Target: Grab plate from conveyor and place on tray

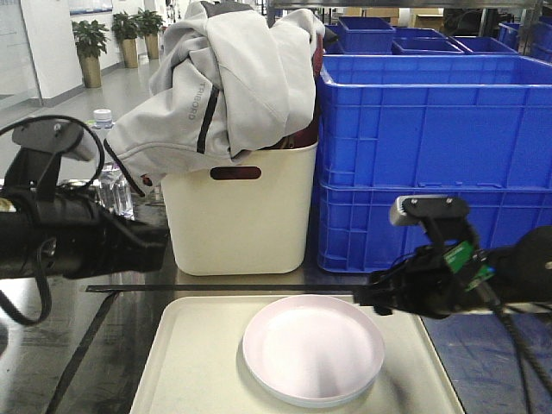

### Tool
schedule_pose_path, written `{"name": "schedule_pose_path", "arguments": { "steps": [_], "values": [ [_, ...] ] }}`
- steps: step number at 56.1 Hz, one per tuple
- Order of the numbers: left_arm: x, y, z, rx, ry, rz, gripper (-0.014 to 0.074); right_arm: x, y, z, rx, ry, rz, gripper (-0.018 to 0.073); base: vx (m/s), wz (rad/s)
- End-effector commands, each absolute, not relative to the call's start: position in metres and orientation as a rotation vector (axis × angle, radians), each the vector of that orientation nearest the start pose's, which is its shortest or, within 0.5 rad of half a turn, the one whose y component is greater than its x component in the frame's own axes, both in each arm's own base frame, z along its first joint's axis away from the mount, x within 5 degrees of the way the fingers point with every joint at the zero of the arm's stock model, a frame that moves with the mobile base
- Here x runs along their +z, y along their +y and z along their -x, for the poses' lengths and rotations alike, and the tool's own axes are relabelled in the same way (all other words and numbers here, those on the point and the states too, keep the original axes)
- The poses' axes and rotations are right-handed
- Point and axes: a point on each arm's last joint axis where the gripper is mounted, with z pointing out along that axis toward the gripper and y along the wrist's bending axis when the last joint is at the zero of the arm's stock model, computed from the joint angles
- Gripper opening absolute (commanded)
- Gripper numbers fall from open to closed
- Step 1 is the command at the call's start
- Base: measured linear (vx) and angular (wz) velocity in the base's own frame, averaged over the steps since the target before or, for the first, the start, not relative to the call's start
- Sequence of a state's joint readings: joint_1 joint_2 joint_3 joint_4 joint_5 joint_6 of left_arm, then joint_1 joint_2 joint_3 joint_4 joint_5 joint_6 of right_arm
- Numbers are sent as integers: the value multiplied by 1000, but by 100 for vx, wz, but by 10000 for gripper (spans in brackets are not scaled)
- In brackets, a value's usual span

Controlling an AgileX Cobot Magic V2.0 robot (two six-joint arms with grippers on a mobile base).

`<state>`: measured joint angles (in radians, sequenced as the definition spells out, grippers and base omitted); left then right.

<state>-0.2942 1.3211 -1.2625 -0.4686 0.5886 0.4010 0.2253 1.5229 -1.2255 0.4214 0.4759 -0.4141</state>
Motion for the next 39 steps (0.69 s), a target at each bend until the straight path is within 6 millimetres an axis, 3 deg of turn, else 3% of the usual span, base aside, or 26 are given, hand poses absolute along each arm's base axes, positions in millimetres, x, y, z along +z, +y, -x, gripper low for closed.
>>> {"name": "schedule_pose_path", "arguments": {
  "steps": [1, 7, 11, 19, 27, 33, 39],
  "values": [
    [410, -98, -268, -357, 2010, -415, 0, 373, 83, -308, 231, 2047, 411, 312, 0, 0],
    [406, -86, -261, -219, 2098, -397, 0, 395, 72, -277, 178, 2056, 396, -12, 0, 0],
    [404, -78, -251, -155, 2111, -392, 0, 404, 65, -256, 161, 2032, 374, -15, 0, 0],
    [384, -65, -214, -132, 2075, -382, 0, 395, 53, -208, 156, 1910, 331, -12, 0, 0],
    [352, -50, -165, -180, 2008, -310, 0, 363, 41, -162, 158, 1805, 283, -11, 0, 0],
    [332, -40, -133, -189, 1951, -297, 0, 337, 34, -139, 151, 1760, 266, -9, 0, 0],
    [320, -34, -113, -192, 1927, -293, 0, 325, 31, -128, 156, 1721, 243, -9, 0, 0]
  ]
}}
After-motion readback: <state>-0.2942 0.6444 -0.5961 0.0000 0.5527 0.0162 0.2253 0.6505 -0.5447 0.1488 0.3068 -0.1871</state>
